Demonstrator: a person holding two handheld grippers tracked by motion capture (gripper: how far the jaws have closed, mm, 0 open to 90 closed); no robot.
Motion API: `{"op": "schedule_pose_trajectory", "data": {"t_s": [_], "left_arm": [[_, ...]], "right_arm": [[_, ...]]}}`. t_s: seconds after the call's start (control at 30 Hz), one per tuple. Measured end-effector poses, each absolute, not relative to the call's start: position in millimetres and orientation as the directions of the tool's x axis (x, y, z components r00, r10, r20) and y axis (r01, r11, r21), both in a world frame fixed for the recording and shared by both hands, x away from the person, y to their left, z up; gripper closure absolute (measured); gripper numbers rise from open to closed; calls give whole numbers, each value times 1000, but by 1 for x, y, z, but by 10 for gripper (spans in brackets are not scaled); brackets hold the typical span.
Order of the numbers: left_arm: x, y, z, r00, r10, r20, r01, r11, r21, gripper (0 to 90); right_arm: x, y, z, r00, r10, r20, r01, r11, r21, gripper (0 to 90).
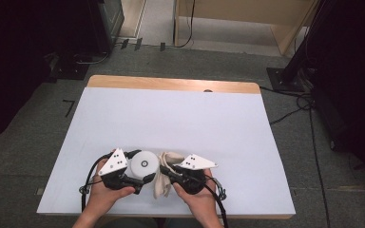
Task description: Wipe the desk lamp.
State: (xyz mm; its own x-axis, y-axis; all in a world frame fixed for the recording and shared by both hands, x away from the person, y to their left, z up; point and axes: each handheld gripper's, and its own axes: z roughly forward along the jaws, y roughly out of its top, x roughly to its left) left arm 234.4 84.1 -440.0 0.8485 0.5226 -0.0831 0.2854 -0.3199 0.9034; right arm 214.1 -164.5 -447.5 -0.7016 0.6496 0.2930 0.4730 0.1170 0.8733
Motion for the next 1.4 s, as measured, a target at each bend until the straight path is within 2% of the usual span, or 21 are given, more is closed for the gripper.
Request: {"op": "schedule_pose_trajectory", "data": {"t_s": [0.2,0.57,0.77,1.07,1.17,1.4], "left_arm": [[234,84,-441,848,524,-86,286,-314,905,79],[236,85,-441,852,515,-89,284,-313,906,78],[240,84,-442,862,497,-98,281,-308,909,78],[244,83,-441,870,483,-102,281,-314,907,78],[245,83,-441,866,487,-111,291,-312,904,77],[243,80,-440,856,505,-113,303,-313,900,77]], "right_arm": [[212,-165,-443,-712,647,273,444,113,889,812],[221,-158,-489,-658,692,297,557,182,810,813],[222,-158,-499,-654,696,297,568,193,800,812],[212,-154,-493,-647,718,258,554,209,806,813],[211,-159,-472,-672,696,255,498,169,851,811],[214,-168,-452,-681,668,298,482,104,870,811]]}}
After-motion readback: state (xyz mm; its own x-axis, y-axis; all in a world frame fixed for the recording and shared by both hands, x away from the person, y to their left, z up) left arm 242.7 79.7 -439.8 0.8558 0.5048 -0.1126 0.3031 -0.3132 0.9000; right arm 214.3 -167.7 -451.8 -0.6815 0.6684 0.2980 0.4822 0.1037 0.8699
